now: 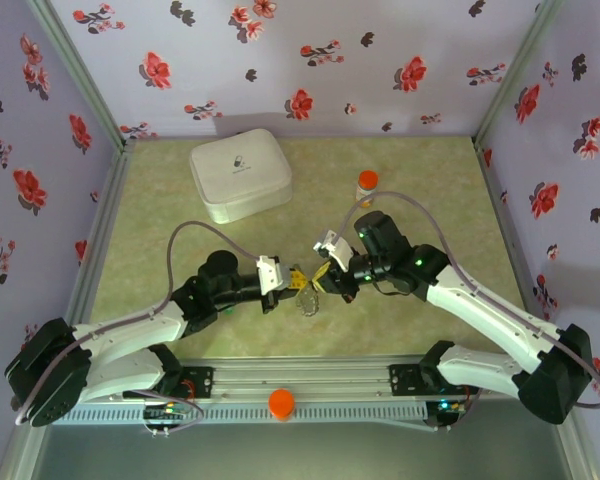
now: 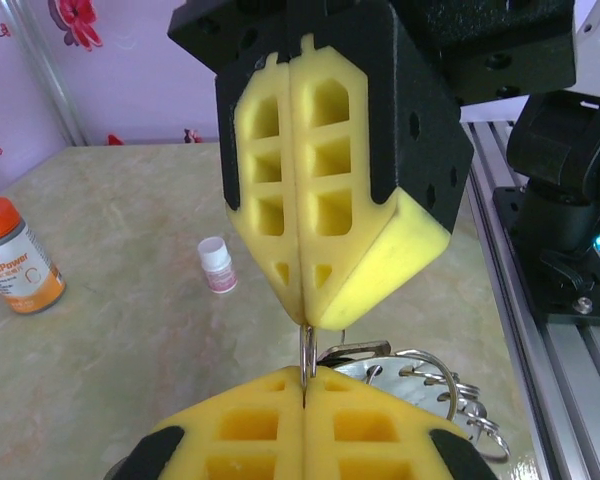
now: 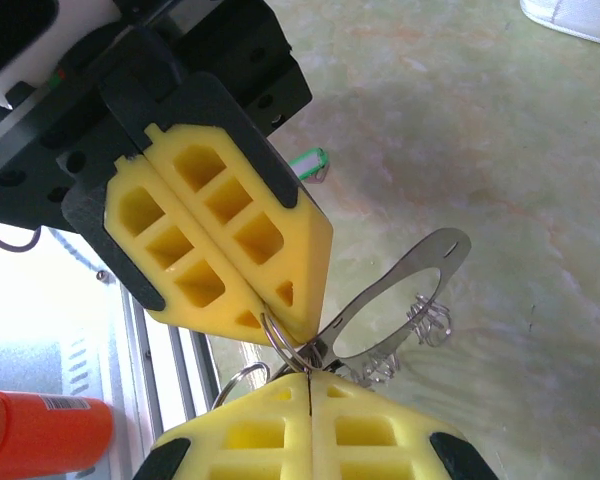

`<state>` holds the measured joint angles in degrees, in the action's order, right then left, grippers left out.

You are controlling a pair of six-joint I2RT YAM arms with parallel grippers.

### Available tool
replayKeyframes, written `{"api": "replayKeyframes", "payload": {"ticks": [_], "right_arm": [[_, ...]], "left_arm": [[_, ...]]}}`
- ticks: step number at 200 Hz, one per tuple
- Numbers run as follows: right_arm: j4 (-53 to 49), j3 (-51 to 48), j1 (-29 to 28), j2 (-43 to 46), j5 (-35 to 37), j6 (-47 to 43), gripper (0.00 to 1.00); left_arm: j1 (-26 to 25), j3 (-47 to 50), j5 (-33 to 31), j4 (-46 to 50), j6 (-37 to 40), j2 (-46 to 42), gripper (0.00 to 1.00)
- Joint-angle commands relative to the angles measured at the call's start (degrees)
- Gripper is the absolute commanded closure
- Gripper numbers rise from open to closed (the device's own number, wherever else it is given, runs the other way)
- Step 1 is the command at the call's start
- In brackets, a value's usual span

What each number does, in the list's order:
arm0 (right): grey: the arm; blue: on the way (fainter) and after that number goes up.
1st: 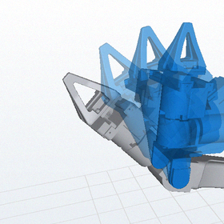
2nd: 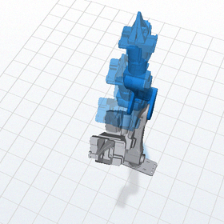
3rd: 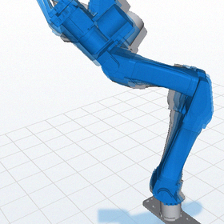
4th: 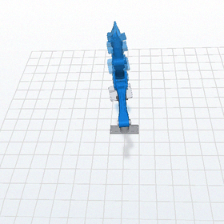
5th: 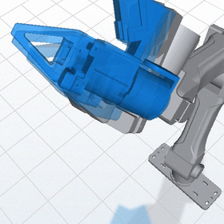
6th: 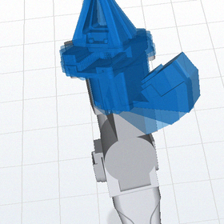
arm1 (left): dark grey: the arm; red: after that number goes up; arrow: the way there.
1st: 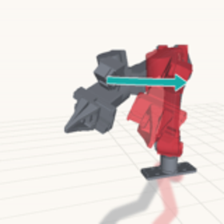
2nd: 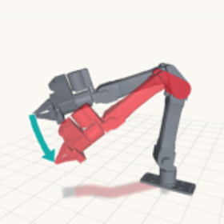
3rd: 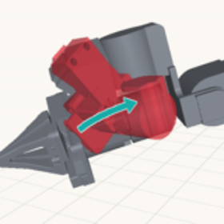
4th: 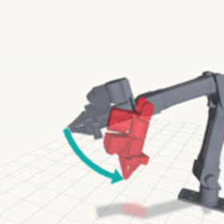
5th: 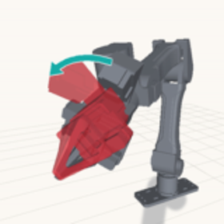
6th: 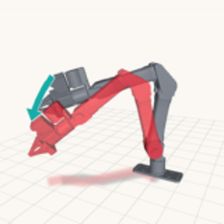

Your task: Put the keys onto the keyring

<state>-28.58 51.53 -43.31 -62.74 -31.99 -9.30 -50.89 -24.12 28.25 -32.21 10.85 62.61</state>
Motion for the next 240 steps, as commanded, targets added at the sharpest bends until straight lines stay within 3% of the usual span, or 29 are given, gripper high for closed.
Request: {"api": "replayKeyframes", "payload": {"ticks": [1, 63, 76, 117, 190, 240], "right_arm": [[-0.4, -1.2, 1.0, -0.1, 1.5, 1.2, 1.00], [7.4, -4.4, 1.3, 0.7, -0.9, 5.2, 1.00], [9.6, -5.8, 1.5, 3.1, 2.1, 4.4, 0.85], [19.5, -13.1, 1.5, 10.2, -2.6, -3.6, 0.69], [20.7, -13.5, 1.4, 8.0, 1.0, -8.1, 0.73], [20.9, -12.9, 1.4, 7.7, -3.9, -7.3, 0.81]], "left_arm": [[-0.4, 1.0, 0.1, -7.3, -2.0, -0.5, 1.00], [-0.6, 2.8, 0.4, -14.7, -5.8, 1.2, 1.00], [-0.5, 3.5, 0.3, -17.6, -7.4, 2.7, 1.00], [-0.7, 5.3, 0.5, -28.8, -13.2, 8.2, 1.00], [-0.7, 4.6, 4.5, -29.4, -16.5, 9.9, 1.00], [-0.8, 4.3, 5.2, -30.2, -17.0, 10.4, 1.00]]}}
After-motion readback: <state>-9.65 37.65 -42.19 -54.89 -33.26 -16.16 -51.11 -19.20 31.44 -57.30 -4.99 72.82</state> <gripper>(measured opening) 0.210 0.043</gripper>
